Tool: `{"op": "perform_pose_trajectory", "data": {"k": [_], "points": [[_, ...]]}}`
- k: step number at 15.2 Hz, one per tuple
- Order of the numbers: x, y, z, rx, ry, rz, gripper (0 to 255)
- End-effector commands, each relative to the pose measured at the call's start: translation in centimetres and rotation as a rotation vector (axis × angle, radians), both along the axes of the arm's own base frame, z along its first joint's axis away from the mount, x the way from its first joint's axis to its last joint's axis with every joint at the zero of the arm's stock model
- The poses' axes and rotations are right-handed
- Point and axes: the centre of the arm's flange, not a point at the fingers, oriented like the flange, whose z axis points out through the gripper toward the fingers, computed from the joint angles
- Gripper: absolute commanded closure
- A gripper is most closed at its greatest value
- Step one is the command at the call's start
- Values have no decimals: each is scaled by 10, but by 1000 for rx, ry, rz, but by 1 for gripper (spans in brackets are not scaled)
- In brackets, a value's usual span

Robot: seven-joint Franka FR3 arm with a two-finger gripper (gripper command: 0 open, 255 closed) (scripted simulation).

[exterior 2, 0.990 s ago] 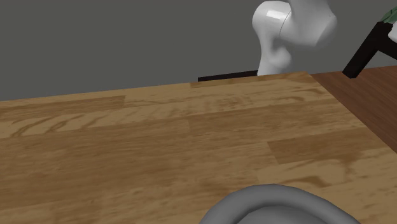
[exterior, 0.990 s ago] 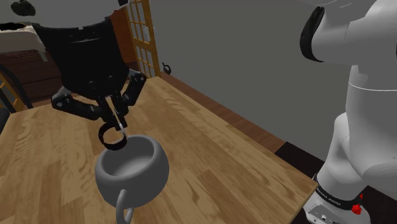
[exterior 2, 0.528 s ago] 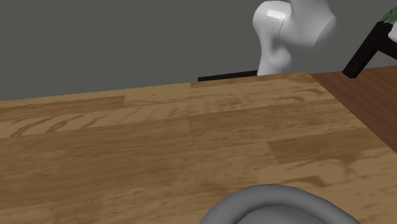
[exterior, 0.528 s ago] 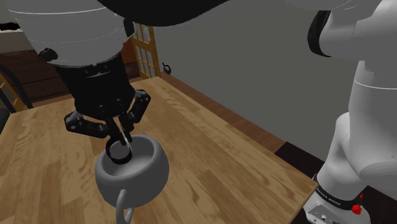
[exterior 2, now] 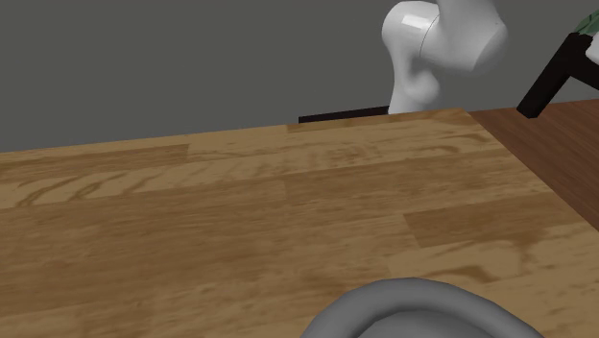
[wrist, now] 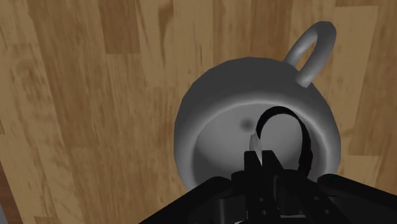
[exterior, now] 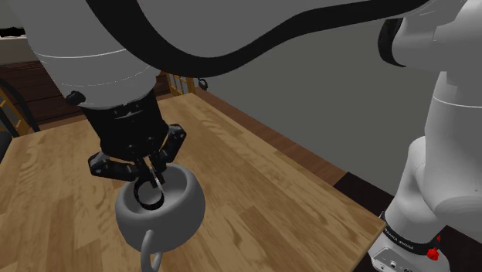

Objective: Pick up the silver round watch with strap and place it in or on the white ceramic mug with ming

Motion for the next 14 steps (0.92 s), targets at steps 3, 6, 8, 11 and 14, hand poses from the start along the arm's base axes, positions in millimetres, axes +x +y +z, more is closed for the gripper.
{"op": "perform_pose_trajectory", "data": {"k": [3, 6, 8, 11, 14], "points": [[0, 0, 0, 0, 0, 0, 255], [0, 0, 0, 0, 0, 0, 0], [0, 0, 0, 0, 0, 0, 0], [-4, 1, 26, 0, 0, 0, 0], [-8, 2, 49, 0, 0, 0, 0]]}}
